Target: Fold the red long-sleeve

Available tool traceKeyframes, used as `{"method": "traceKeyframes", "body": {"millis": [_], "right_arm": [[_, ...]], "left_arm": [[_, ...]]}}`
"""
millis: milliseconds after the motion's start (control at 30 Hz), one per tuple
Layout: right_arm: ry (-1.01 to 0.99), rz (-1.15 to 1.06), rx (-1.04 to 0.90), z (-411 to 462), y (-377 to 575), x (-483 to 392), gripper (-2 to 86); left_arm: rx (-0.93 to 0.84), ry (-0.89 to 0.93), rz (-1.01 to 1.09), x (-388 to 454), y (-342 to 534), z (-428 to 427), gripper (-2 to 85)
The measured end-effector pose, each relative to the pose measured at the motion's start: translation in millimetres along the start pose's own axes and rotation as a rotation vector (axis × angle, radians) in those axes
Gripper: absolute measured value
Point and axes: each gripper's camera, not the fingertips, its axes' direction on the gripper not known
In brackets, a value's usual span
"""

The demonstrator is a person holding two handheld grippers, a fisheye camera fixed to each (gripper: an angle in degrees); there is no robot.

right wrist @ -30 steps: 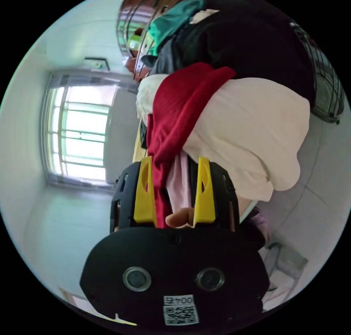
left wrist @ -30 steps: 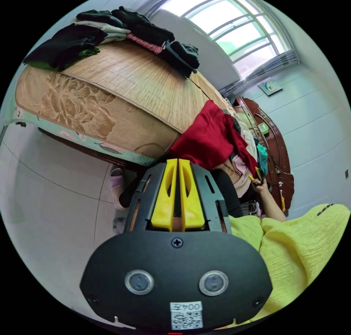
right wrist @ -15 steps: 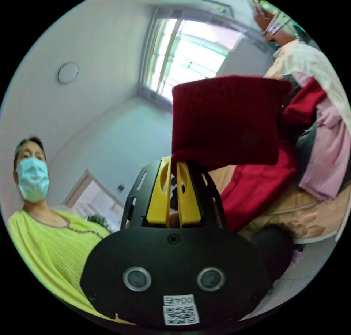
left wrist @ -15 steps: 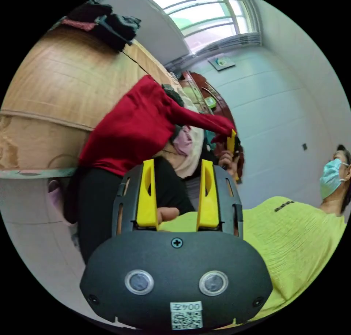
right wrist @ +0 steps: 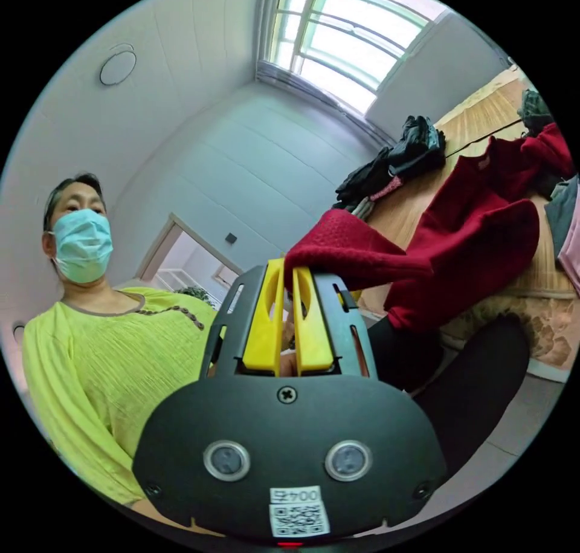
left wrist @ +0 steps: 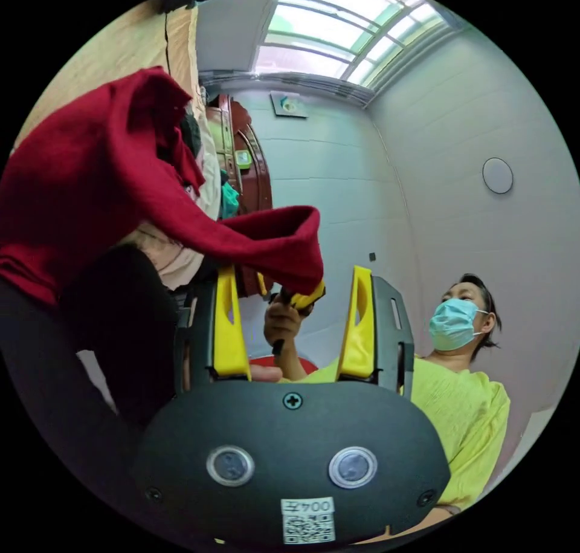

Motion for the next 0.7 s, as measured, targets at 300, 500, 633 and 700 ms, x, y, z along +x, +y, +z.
{"method": "traceKeyframes", "body": {"millis": [300, 500, 633, 700], "right_arm": [[-0.102, -0.065, -0.267, 64, 31, -1, 3.1], [-0.126, -0.166, -0.441, 109, 42, -14, 3.1], [-0.143, -0.16, -0.452, 140, 41, -11, 3.5], [-0.149, -0.09, -0.35, 142, 36, 0, 4.1]], "left_arm": [[0.037, 0.009, -0.134, -35, -4, 29, 29.0], [0.045, -0.118, -0.148, -48, -32, 75, 26.7], [0.036, -0.381, -0.127, -43, -30, 122, 8.4], [0.101, -0.485, -0.05, -19, -27, 125, 6.7]]}}
